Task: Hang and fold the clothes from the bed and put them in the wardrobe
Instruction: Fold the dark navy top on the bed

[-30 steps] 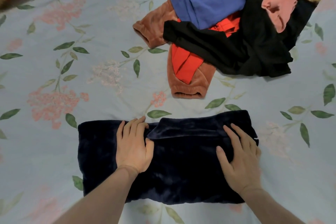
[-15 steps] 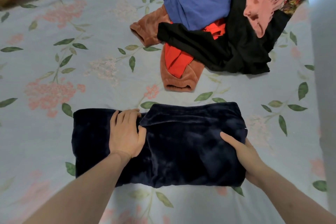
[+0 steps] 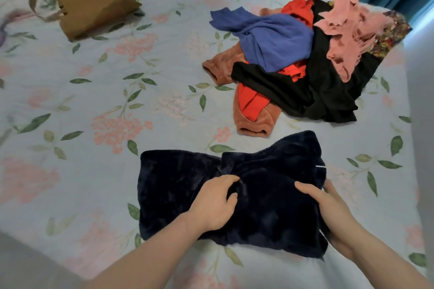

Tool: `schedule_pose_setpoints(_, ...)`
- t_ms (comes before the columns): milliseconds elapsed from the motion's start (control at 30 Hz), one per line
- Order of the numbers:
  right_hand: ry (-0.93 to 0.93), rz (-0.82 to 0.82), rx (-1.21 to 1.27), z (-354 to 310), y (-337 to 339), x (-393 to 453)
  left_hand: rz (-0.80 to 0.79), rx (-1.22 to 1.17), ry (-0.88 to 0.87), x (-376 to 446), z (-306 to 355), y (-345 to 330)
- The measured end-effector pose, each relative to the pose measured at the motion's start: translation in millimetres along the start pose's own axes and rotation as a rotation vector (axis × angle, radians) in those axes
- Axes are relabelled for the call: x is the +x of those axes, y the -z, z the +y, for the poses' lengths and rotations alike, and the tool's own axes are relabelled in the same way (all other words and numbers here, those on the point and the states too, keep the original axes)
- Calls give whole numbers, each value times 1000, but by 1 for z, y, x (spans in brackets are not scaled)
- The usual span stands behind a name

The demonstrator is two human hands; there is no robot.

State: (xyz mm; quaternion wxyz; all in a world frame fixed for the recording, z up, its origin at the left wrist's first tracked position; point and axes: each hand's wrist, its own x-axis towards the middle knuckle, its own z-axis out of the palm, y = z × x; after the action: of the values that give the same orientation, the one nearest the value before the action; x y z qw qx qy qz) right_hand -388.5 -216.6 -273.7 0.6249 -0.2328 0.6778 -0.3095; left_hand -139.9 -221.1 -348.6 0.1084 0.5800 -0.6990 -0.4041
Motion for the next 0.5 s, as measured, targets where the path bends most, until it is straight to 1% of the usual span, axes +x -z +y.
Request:
schedule_pose_setpoints(67, 19, -42, -58, -16, -18, -8, -63, -133, 98, 0, 3, 11)
schedule_pose_setpoints(100, 39, -64, -89, -23, -27, -12, -54, -237, 144, -2, 7, 17)
schedule_pose_setpoints(133, 65, -101, -121, -29, -37, -15, -29, -366, 195, -7, 14, 27)
schedule_pose_setpoints(267, 137, -248, -155, -44, -89, -25, 168, -858, 376, -34, 28, 76)
schedule_pose_setpoints(333, 152, -294, -186, -40, -120, -26, 218, -1032, 444, -49, 25, 98)
schedule_pose_setpoints(433, 166, -330, -288, -24, -159, -22, 254, -1094, 529, -66, 10, 114)
schedule_pose_setpoints(500, 189, -363, -383, -10, -177, -18, 293, -1037, 562, -72, -6, 119)
